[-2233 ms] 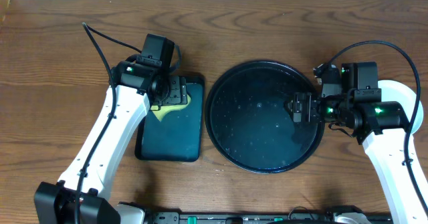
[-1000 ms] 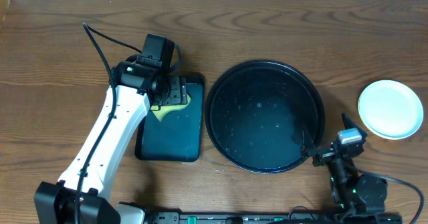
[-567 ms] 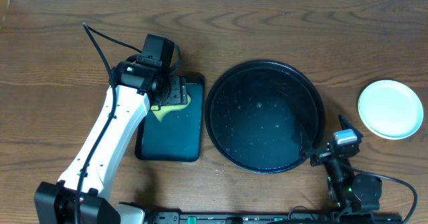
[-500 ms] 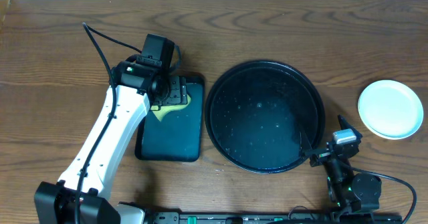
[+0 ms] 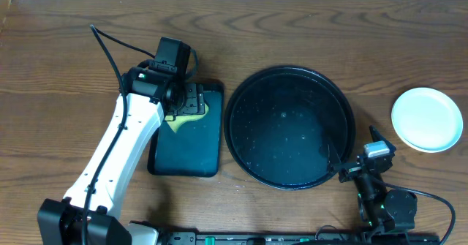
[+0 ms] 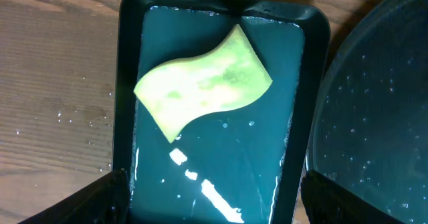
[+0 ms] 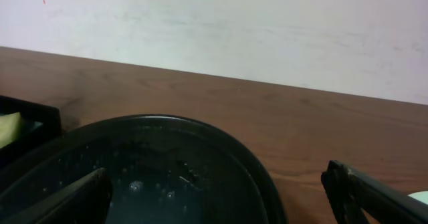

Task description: Clean dirty plates on tray and stack at the side

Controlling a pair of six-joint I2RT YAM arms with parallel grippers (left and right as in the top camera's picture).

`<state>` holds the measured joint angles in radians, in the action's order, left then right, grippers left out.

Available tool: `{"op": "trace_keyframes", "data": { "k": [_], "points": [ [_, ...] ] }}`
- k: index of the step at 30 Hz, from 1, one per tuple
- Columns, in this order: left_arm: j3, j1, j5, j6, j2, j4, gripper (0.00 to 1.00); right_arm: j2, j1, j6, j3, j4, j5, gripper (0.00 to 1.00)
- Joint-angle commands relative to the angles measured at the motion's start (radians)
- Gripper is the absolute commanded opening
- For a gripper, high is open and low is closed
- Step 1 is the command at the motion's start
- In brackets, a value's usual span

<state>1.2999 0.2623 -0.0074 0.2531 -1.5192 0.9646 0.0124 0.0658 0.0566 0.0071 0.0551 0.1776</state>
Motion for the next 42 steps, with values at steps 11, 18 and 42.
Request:
{"op": "trace_keyframes", "data": {
  "k": [11, 18, 42],
  "points": [
    [-0.356, -0.002, -0.135, -0.029, 0.584, -0.328, 0.83, -0.005, -0.006, 0.012, -0.002, 0.005, -0.009, 0.99],
    [-0.689, -0.143, -0.065, -0.028, 0.983, -0.628, 0.83, -0.005, -0.006, 0.012, -0.002, 0.005, -0.009, 0.99],
    [-1.296, -0.232, -0.057, -0.017, 1.518, -1.059, 0.83, -0.005, -0.006, 0.012, -0.002, 0.005, -0.009, 0.99]
  ]
}}
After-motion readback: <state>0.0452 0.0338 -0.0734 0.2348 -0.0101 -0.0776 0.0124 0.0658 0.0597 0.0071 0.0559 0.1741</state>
